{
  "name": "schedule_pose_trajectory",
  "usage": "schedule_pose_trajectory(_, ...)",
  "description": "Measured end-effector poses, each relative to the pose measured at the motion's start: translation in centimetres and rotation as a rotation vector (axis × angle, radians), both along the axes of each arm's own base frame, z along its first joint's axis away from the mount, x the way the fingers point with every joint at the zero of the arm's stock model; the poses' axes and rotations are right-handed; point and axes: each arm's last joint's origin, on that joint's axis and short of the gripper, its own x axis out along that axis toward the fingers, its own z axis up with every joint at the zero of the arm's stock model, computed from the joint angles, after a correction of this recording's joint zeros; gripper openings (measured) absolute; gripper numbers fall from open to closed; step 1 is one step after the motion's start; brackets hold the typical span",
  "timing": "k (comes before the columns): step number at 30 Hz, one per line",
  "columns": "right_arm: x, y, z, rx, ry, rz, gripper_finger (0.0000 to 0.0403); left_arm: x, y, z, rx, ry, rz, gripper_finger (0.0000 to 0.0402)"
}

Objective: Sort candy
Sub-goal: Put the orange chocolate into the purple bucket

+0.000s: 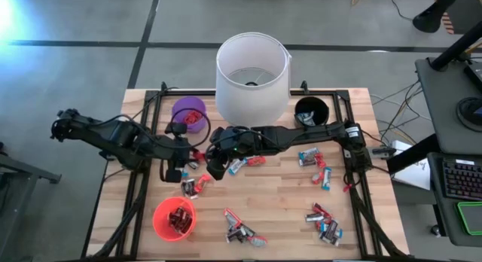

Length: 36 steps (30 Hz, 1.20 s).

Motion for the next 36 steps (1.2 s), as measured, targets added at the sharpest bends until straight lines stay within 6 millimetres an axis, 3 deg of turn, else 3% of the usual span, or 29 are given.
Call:
schedule_pose_trajectory(9,0.1,0.0,0.1,0.003,-0.011,-0.001,0.0013,0.0,0.0,-0.2,0.006,0.023,0.000,0.0007)
schedule_pose_trajectory(16,0.1,0.2,0.2,0.000,-0.020,0.006,0.0020,-0.3,0.1,-0.1,0.006,0.024,0.000,0.0004)
schedule_pose_trajectory(27,0.1,0.4,0.3,0.021,-0.026,0.012,0.0113,-0.9,0.3,-0.5,0.037,0.086,0.001,0.0000)
schedule_pose_trajectory(36,-0.3,1.7,0.0,0.151,0.032,0.159,0.0131,-2.6,2.3,-0.6,0.092,0.176,0.117,0.0000)
